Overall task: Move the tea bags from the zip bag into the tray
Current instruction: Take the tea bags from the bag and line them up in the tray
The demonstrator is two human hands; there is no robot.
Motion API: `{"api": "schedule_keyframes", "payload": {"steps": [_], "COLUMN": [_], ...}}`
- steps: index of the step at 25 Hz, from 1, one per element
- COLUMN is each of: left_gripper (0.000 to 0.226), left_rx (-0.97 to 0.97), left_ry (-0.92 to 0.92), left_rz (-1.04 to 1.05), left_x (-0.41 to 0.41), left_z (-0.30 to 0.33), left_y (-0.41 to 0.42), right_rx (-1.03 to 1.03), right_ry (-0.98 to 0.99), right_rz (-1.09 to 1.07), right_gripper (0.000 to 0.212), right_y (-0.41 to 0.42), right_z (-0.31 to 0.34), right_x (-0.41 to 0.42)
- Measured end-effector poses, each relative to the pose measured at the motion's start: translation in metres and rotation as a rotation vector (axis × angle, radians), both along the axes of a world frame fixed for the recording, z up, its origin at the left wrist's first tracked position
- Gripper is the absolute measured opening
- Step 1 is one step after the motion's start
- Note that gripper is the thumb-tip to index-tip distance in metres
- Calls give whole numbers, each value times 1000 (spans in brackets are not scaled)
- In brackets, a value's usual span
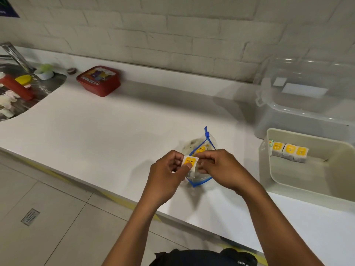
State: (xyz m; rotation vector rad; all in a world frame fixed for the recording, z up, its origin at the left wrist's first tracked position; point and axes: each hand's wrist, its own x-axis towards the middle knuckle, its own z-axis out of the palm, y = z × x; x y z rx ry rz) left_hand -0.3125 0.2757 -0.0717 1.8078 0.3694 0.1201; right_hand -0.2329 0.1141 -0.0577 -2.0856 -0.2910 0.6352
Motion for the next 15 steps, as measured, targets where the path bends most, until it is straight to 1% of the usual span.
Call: {"api": "schedule_keyframes", "payload": {"steps": [2, 5, 7, 10, 15], "left_gripper": [6, 8, 11, 12, 6], "left_rx": [-39, -15, 29, 61, 95], "left_ry": [-14, -7, 6, 15, 1], "left_rz": [-1, -11, -11, -8, 16], "left_x": [0, 2, 3, 2, 4], "left_z": [1, 1, -3, -6, -9], "left_y": [-2, -2, -1, 0, 2], "right_rx": [-58, -341, -476, -525, -600], "right_ry": [-53, -244, -317, -336, -391], "right_rz": [35, 64, 43, 20, 42], "right_gripper": [25, 19, 17, 12, 17], "right_y": [13, 36, 47, 57, 56], "right_z": [-8, -26, -37, -51, -46], "right_x": [3, 14, 18, 17, 16]}}
